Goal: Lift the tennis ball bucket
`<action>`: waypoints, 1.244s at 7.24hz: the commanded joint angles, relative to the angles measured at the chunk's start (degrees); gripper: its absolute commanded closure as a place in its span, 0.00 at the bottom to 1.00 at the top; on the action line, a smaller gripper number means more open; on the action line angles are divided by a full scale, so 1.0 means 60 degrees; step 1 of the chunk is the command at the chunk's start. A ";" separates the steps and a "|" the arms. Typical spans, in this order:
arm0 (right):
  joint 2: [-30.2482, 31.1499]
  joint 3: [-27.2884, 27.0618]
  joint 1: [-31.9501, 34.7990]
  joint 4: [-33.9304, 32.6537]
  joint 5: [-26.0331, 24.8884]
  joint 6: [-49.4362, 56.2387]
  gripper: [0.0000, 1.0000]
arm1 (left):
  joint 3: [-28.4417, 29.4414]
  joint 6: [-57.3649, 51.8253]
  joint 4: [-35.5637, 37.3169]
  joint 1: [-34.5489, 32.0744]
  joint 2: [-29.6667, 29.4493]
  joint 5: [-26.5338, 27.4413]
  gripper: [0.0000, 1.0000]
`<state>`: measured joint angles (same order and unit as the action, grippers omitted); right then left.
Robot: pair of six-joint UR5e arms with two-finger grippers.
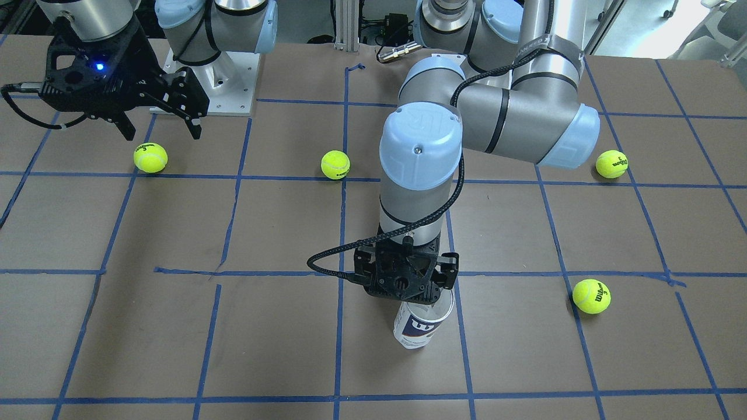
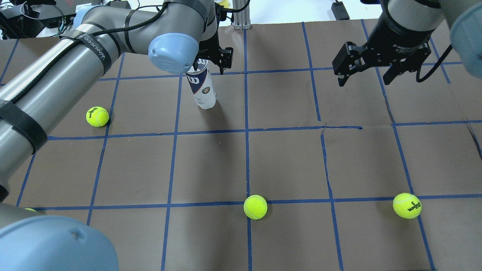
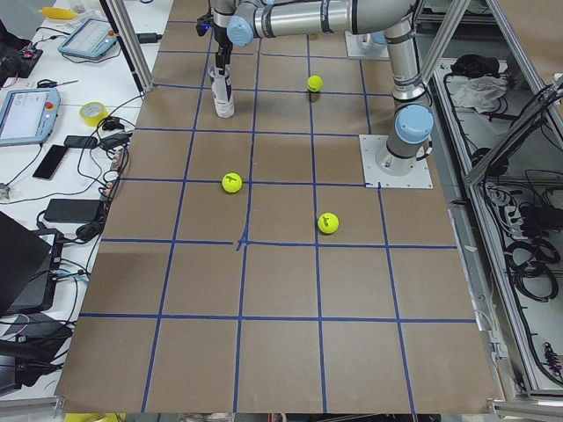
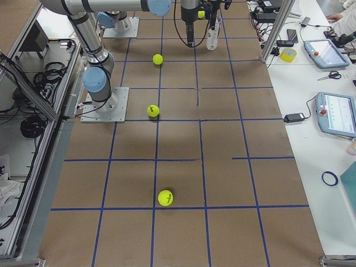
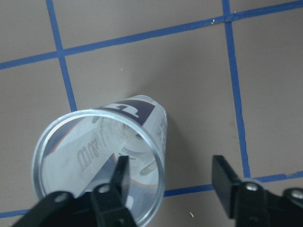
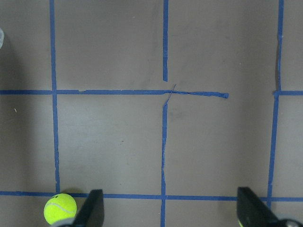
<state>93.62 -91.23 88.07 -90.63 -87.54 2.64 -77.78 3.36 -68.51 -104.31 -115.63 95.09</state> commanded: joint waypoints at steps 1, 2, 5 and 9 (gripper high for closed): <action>-0.0003 0.0000 0.0000 0.0002 0.0000 0.0000 0.00 | 0.0159 -0.0033 -0.0750 -0.0061 0.0767 0.0001 0.00; -0.0003 0.0000 0.0000 0.0002 0.0000 0.0000 0.00 | 0.0479 -0.0033 -0.1726 -0.0047 0.1133 -0.0014 0.00; 0.0012 0.0000 0.0000 0.0002 -0.0014 0.0000 0.00 | -0.0041 0.0040 -0.3343 -0.0047 0.3194 -0.0555 0.00; 0.0012 0.0000 0.0000 0.0002 0.0000 0.0015 0.00 | -0.2054 -0.0651 -0.3594 0.1322 0.4915 -0.0585 0.00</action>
<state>93.69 -91.23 88.07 -90.62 -87.54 2.71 -89.77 4.14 -89.84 -100.91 -87.71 91.68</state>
